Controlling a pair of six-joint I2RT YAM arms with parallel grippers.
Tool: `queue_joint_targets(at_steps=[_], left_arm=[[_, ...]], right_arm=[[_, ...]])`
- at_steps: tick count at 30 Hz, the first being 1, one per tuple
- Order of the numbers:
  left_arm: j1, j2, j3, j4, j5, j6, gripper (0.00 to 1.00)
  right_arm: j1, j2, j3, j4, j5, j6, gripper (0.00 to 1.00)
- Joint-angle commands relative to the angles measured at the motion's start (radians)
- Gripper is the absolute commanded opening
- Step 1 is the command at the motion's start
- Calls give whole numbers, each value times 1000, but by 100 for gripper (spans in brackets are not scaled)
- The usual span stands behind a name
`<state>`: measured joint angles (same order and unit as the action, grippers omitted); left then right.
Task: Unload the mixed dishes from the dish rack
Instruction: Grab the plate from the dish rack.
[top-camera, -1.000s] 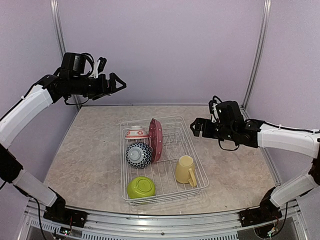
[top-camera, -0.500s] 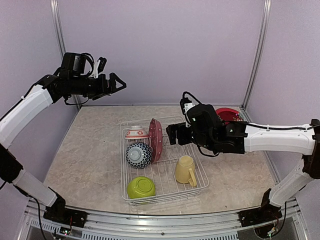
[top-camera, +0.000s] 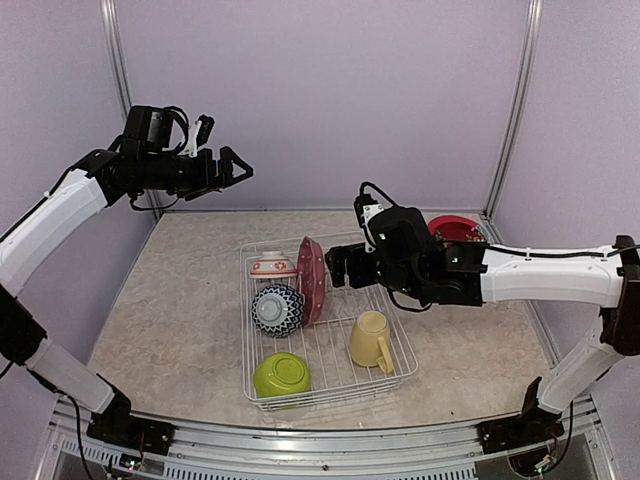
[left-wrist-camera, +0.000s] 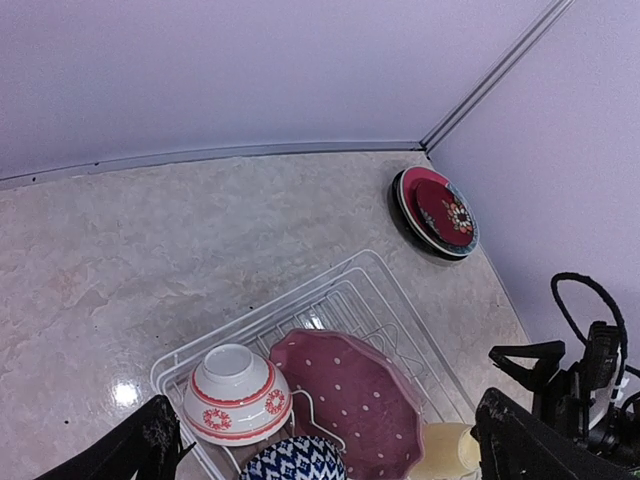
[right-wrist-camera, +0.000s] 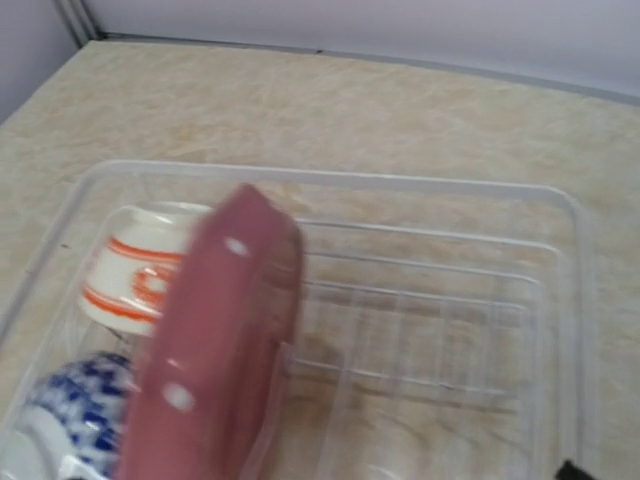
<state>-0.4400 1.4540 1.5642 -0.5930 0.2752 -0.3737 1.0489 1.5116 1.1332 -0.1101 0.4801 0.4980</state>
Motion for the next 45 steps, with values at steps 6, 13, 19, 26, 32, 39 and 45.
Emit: queue_joint_targets(at_steps=[6,13,19,26,32,39,45], left_arm=[[3,-3,11,-8,-14,19,99],[3,2,13,-10,-15,19,99],[4,0,13,-8,-4,15,99],[4,-7,13,-8,-4,16,99],[5,-9,12,-10,-19,22,99],[7,-8,12,-8,-12,21,99],[7,4,14,-7,11,6,99]], right_arm=[[-1,188,196,-151,-25,202,100],[-6,256,272,-179,-50,301,100],[-6,342,367,-217,-90,314,93],[-5,412,437,-306,-50,425,77],[2,454,472,-313,-51,411,60],[21,522,571,-430,42,426,54],[28,547,612,-469,69,429,40]])
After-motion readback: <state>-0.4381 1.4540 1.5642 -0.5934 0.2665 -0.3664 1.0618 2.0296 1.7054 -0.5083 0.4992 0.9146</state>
